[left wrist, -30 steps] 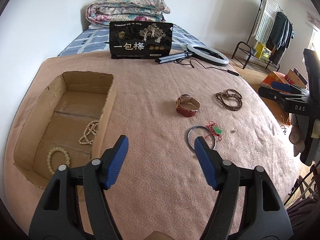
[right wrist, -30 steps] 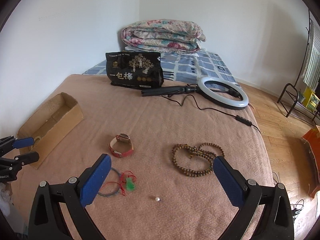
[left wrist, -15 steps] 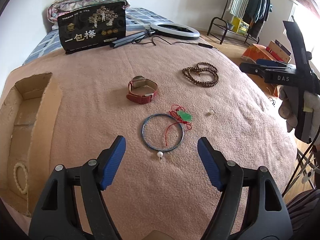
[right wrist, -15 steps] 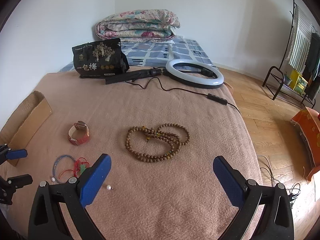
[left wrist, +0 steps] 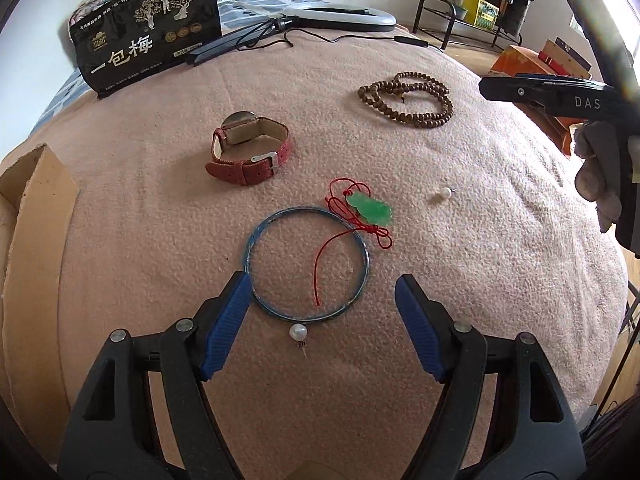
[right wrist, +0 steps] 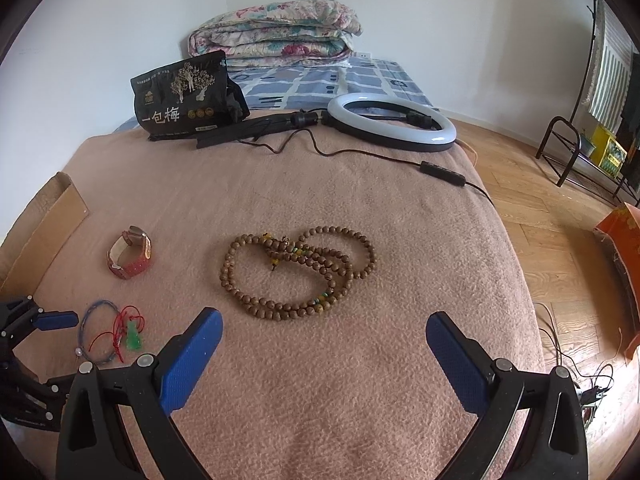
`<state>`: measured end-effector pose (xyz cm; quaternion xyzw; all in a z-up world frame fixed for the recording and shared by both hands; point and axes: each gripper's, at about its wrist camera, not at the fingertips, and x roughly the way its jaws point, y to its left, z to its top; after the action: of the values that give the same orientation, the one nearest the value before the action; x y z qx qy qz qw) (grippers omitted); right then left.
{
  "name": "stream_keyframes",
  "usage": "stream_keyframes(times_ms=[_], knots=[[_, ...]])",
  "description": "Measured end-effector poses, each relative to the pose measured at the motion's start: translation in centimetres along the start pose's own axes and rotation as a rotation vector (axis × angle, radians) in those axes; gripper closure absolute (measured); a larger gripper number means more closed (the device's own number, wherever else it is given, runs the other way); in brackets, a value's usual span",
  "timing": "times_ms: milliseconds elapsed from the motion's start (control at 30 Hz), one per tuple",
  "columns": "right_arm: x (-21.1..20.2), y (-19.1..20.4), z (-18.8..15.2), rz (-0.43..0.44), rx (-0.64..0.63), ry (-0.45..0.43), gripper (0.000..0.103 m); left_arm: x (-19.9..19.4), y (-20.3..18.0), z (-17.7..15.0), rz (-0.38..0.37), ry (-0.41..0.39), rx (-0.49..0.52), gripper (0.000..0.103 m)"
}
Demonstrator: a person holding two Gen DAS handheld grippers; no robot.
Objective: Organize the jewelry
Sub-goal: 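Grasp the blue bangle with the left tool while the right grasps the wooden mala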
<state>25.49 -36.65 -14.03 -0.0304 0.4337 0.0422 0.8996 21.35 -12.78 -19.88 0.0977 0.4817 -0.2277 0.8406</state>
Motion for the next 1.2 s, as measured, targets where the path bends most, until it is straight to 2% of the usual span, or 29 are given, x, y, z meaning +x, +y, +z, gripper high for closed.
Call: stream_keyframes(times_ms=[233, 567, 967, 1200], knots=[[2.1, 0.3, 0.9, 0.019, 0.003, 0.013, 0.000, 1.3, 0.4, 0.5, 0.058, 0.000, 0.013, 0.026], [6.3, 0.4, 2.7, 0.021, 0.007, 0.082, 0.000, 1.7, 1.0, 0.6, 0.039, -0.019, -0.016, 0.024], [10.0, 1.3, 4.4, -0.041, -0.199, 0.131, 0.000, 2.1, 1.3, 0.6, 0.018, -0.032, -0.019, 0.024], [11.9, 1.9, 4.3, 0.025, -0.239, 0.178, 0.002, 2.1, 1.3, 0.7, 0.017, -0.042, -0.016, 0.025]])
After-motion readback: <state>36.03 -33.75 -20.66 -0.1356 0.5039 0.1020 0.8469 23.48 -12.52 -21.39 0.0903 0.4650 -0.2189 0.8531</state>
